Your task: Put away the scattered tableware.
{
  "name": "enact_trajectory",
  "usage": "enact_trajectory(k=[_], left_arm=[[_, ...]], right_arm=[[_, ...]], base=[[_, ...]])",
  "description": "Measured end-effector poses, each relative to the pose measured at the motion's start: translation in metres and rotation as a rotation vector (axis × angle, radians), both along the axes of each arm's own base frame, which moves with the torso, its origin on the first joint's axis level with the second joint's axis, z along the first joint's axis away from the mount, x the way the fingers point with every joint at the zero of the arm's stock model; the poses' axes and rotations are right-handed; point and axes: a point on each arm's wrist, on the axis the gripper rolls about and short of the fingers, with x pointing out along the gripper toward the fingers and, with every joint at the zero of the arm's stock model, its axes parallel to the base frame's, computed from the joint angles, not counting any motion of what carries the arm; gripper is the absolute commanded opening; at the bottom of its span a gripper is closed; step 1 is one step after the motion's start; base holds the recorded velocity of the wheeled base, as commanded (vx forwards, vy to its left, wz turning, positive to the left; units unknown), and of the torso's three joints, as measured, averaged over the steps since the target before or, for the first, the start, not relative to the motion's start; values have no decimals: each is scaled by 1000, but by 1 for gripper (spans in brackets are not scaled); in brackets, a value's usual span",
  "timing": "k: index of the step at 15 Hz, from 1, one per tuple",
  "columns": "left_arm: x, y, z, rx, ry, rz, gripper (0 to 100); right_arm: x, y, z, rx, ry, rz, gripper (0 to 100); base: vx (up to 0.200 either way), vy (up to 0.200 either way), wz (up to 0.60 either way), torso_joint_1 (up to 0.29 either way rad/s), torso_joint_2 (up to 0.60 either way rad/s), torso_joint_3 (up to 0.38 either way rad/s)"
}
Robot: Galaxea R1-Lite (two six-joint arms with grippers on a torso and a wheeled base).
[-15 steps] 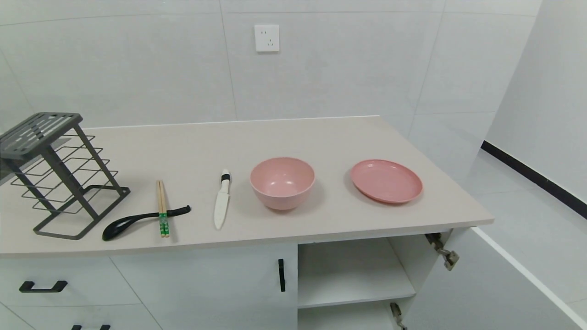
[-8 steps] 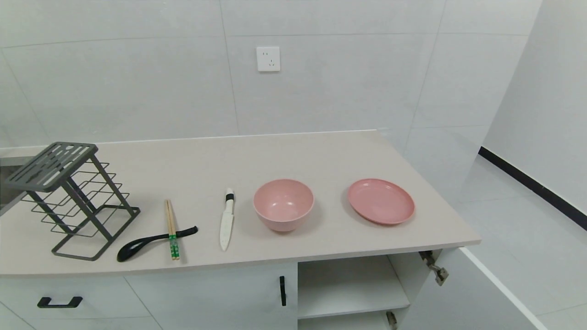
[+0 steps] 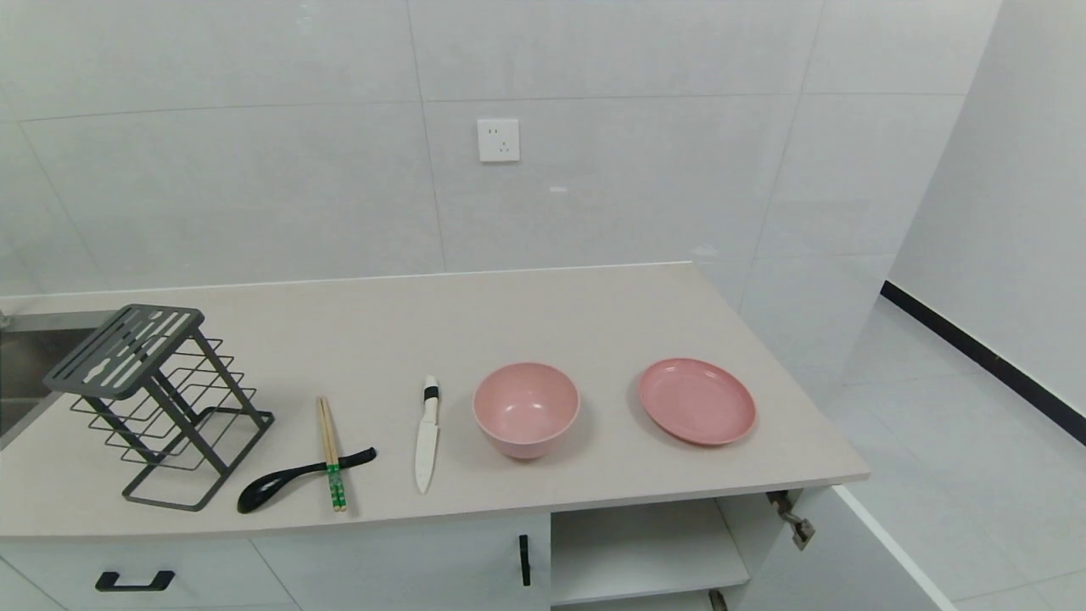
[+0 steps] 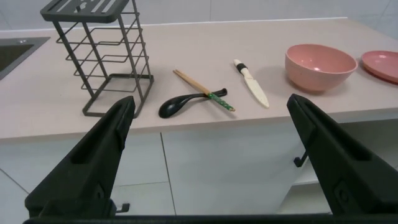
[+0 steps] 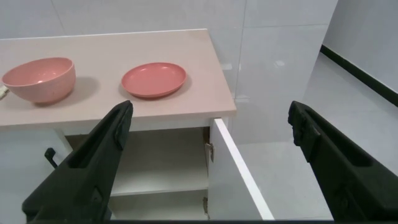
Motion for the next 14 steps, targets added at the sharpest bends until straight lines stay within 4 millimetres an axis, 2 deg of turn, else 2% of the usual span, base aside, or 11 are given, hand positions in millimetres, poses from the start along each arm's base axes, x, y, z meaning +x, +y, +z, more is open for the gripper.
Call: enact_trajectory(k=[1, 4, 14], left_arm=[[0, 0, 0, 0, 0, 0, 100], [0, 0, 0, 1, 0, 0, 100], [0, 0, 0, -4, -2, -10, 100]], right_arm=[[0, 0, 0, 0, 0, 0, 100], [0, 0, 0, -1, 0, 0, 100], [0, 0, 0, 0, 0, 0, 100]], base=[[0, 0, 0, 0, 0, 0], [0, 200, 0, 4, -2, 2], [0, 0, 0, 0, 0, 0]])
